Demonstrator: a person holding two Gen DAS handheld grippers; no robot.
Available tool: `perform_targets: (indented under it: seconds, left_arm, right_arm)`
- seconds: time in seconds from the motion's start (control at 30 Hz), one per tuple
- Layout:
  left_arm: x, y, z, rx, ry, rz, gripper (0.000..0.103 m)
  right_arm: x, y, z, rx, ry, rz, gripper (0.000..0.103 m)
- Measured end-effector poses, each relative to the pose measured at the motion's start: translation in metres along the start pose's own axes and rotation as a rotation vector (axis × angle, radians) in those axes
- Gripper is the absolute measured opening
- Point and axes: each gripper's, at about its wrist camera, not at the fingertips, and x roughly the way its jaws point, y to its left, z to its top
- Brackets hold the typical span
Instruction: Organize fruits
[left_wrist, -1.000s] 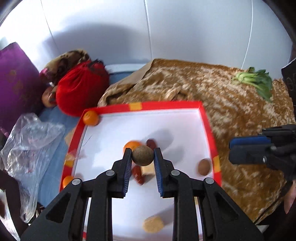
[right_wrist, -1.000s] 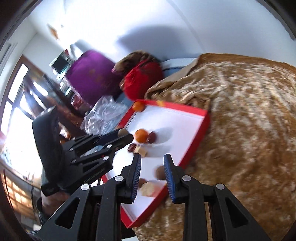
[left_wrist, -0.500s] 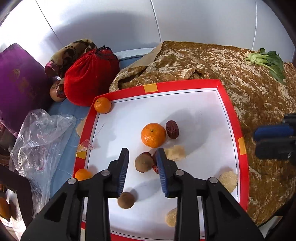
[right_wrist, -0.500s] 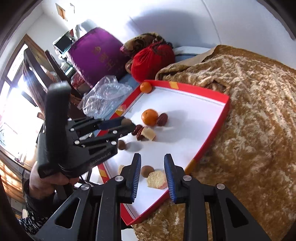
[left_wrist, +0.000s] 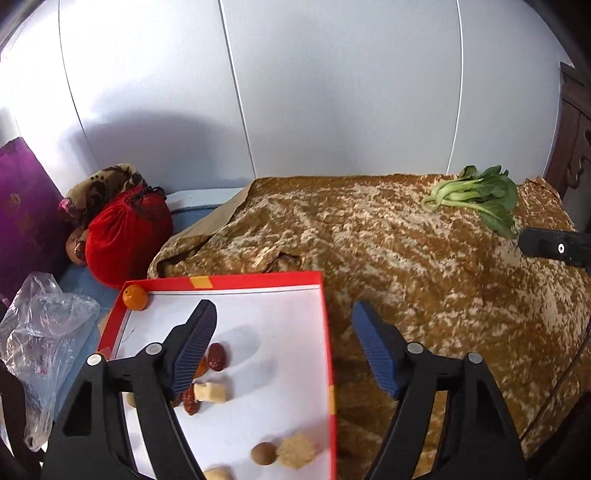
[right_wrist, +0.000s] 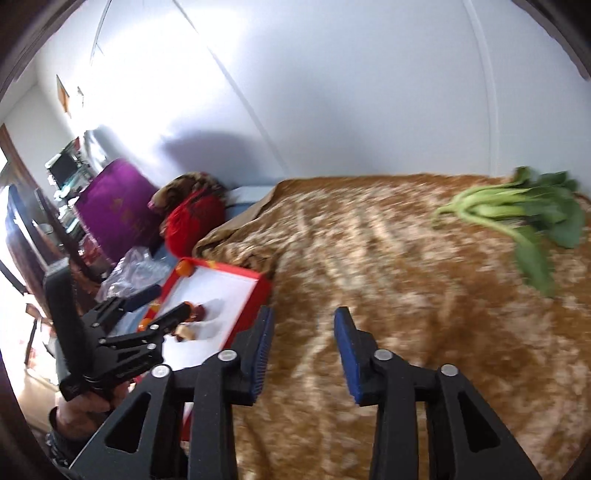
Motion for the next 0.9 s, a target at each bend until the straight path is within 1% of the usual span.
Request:
perform_targets:
  seconds: [0.03, 0.1, 0.13, 0.2, 0.27, 0.3, 0.33, 0.37, 0.4, 0.43, 0.47, 0.53, 0.6, 0.67, 0.73, 0.83, 0.9]
  left_arm:
    - [-0.002, -0.010, 0.002, -0.010, -0.007, -0.008, 0.080]
    - [-0.006, -0.032, 0.005, -0.025, -0.020, -0.020, 0.080]
    - [-0.007, -0.044, 0.006, -0.019, -0.023, -0.016, 0.080]
    - [-0.014, -0.070, 0.008, 0.008, -0.040, 0.029, 0.080]
    - [-0.025, -0.093, 0.009, 0.039, -0.093, 0.108, 0.082]
    - [-0.032, -0.101, 0.009, 0.052, -0.122, 0.149, 0.085]
    - [-0.041, -0.109, 0.009, 0.061, -0.163, 0.184, 0.087]
    - [-0.047, -0.110, 0.008, 0.062, -0.192, 0.195, 0.087]
    - [-0.054, -0.112, 0.007, 0.056, -0.218, 0.194, 0.088]
    - [-0.061, -0.110, 0.007, 0.044, -0.229, 0.180, 0.089]
    - [-0.065, -0.107, 0.006, 0.028, -0.233, 0.177, 0.090]
    - [-0.076, -0.093, 0.002, -0.029, -0.242, 0.179, 0.093]
    - [-0.084, -0.073, -0.003, -0.084, -0.241, 0.221, 0.097]
    - [-0.090, -0.049, -0.006, -0.132, -0.252, 0.271, 0.102]
    - [-0.095, -0.025, -0.008, -0.170, -0.261, 0.317, 0.102]
    - [-0.100, 0.007, -0.014, -0.219, -0.258, 0.377, 0.102]
    - [-0.103, 0.028, -0.020, -0.264, -0.242, 0.388, 0.102]
  right_arm:
    - [-0.010, -0.006, -0.002, -0.015, -0.021, -0.052, 0.048]
    - [-0.029, -0.016, -0.009, -0.034, -0.054, -0.132, 0.052]
    - [-0.041, -0.025, -0.013, -0.032, -0.078, -0.168, 0.052]
    - [-0.068, -0.038, -0.023, -0.010, -0.138, -0.206, 0.053]
    - [-0.095, -0.045, -0.034, -0.004, -0.221, -0.190, 0.056]
    - [-0.111, -0.047, -0.041, -0.006, -0.276, -0.179, 0.065]
    - [-0.122, -0.046, -0.047, -0.012, -0.320, -0.169, 0.077]
    - [-0.133, -0.042, -0.055, -0.027, -0.380, -0.165, 0.081]
    - [-0.140, -0.034, -0.063, -0.050, -0.439, -0.176, 0.088]
    - [-0.144, -0.028, -0.067, -0.070, -0.472, -0.179, 0.096]
    - [-0.147, -0.018, -0.073, -0.108, -0.514, -0.161, 0.101]
    - [-0.146, -0.003, -0.074, -0.163, -0.562, -0.107, 0.103]
    - [-0.142, 0.006, -0.070, -0.183, -0.563, -0.108, 0.103]
    - [-0.135, 0.012, -0.063, -0.166, -0.549, -0.096, 0.103]
    - [-0.129, 0.020, -0.062, -0.143, -0.551, -0.089, 0.103]
    - [-0.118, 0.046, -0.064, -0.199, -0.537, -0.056, 0.103]
    - [-0.111, 0.068, -0.067, -0.241, -0.526, -0.011, 0.103]
